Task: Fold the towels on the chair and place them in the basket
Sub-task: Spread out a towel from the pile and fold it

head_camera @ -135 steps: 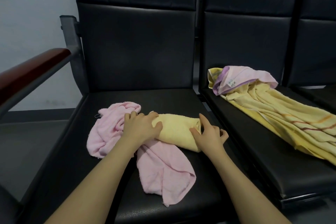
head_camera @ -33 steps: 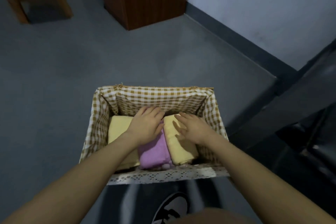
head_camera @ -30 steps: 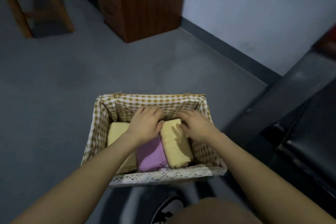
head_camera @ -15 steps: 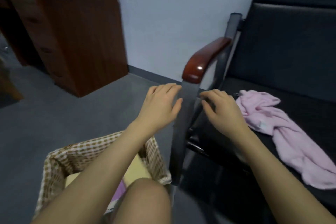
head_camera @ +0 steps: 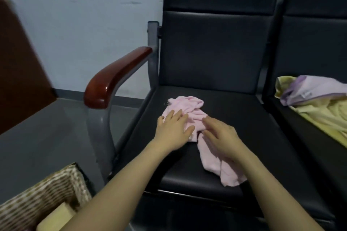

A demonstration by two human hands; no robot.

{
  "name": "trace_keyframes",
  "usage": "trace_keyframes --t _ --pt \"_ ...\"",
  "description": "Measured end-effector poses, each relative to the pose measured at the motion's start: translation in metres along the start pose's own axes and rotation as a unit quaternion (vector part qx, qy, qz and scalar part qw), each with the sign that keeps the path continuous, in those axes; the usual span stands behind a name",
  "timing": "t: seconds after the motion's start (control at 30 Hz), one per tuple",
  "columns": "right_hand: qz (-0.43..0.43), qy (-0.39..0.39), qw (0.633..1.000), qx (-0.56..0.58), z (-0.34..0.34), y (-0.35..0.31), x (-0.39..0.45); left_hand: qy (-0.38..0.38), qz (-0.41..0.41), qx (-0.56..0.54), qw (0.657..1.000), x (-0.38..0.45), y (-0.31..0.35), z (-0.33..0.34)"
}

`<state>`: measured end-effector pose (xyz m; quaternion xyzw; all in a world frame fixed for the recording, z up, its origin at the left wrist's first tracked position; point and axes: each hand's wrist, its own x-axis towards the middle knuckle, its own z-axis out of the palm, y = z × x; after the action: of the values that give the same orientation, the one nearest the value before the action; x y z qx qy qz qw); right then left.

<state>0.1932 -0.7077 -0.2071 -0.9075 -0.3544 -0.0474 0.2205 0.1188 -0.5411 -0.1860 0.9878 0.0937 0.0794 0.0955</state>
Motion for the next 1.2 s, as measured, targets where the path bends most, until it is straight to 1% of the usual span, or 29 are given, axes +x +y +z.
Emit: trace_keyframes --t 0.07,0.1,0.2,0.37,0.43,0.5,0.57,0.7,0.8,0.87,0.93,0.97,1.13,1.2 --pt "0.004 -0.059 0.998 -0.011 0.006 0.01 0.001 -0.051 -0.015 0.006 0.999 0.009 -0.001 0.013" --pt "0.013 -0.073 0.997 -0.019 0.009 0.015 0.001 -0.065 -0.018 0.003 0.998 0.013 -0.003 0.019" --pt "0.04 -0.076 0.996 -0.04 0.005 0.034 0.0 -0.077 -0.003 -0.004 0.997 0.025 -0.002 0.031" --pt "0.086 -0.058 0.993 -0.053 -0.011 0.067 -0.012 -0.087 0.058 -0.02 0.994 0.053 0.016 0.041" --pt "0.109 -0.035 0.993 -0.028 -0.017 0.072 -0.014 -0.059 0.079 -0.046 0.994 0.059 0.022 0.044" --pt "0.129 -0.003 0.991 0.017 -0.021 0.074 -0.011 0.008 0.077 -0.11 0.991 0.061 0.026 0.043" --pt "0.138 0.029 0.99 0.029 -0.026 0.073 -0.004 0.072 0.054 -0.166 0.982 0.062 0.027 0.036" --pt "0.161 0.076 0.982 0.061 -0.027 0.07 0.01 0.135 0.047 -0.141 0.98 0.074 0.017 0.023" --pt "0.17 0.061 0.979 0.092 -0.022 0.068 0.013 0.187 0.045 -0.199 0.961 0.081 0.01 0.018" --pt "0.159 0.053 0.98 0.109 -0.018 0.069 0.012 0.205 0.022 -0.263 0.942 0.082 0.008 0.015" --pt "0.16 0.077 0.968 0.178 -0.018 0.072 0.01 0.212 0.007 -0.322 0.923 0.082 0.007 0.012" --pt "0.16 0.101 0.96 0.207 -0.02 0.072 0.011 0.214 0.006 -0.338 0.917 0.081 0.007 0.01" --pt "0.126 0.24 0.927 0.258 -0.044 0.06 0.018 0.237 0.026 -0.344 0.908 0.073 0.006 -0.005" --pt "0.118 0.272 0.922 0.249 -0.055 0.053 0.018 0.249 0.024 -0.329 0.911 0.068 0.004 -0.009"
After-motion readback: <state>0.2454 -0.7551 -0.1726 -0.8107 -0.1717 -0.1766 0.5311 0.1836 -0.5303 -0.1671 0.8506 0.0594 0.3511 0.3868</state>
